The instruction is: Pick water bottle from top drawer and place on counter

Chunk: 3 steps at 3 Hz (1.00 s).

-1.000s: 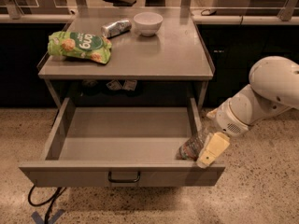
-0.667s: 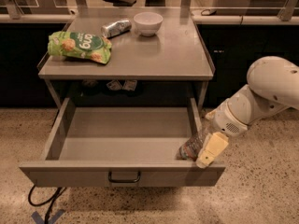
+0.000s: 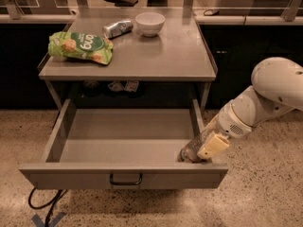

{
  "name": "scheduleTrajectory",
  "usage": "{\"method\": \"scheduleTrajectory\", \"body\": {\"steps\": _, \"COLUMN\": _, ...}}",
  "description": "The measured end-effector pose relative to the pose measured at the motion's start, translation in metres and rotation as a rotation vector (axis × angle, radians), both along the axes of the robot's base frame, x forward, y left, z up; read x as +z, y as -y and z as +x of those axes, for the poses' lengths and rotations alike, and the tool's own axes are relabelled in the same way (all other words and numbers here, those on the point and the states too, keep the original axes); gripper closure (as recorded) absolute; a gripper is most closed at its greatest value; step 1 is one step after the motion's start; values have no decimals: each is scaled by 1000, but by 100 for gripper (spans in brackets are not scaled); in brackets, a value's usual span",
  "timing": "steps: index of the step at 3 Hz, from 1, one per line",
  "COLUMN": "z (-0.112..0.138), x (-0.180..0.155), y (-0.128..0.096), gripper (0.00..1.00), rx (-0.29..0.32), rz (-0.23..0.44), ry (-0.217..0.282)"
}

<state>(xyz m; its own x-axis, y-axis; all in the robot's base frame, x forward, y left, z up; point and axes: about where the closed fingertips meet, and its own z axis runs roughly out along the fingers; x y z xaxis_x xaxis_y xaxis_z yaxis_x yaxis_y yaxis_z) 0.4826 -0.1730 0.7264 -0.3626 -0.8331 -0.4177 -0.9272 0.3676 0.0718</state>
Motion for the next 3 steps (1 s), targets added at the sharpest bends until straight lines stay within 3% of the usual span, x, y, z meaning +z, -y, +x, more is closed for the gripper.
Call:
{"method": "scheduleTrajectory", "body": {"steps": 2, "z": -3, "x": 7, "y": -8, "gripper": 89, "rx": 19, "rz": -13, "ry": 18}}
{"method": "scheduleTrajectory", "body": {"steps": 3, "z": -8, "x": 37, "y": -37, "gripper": 100, "rx": 83, "rz": -40, "ry": 79}}
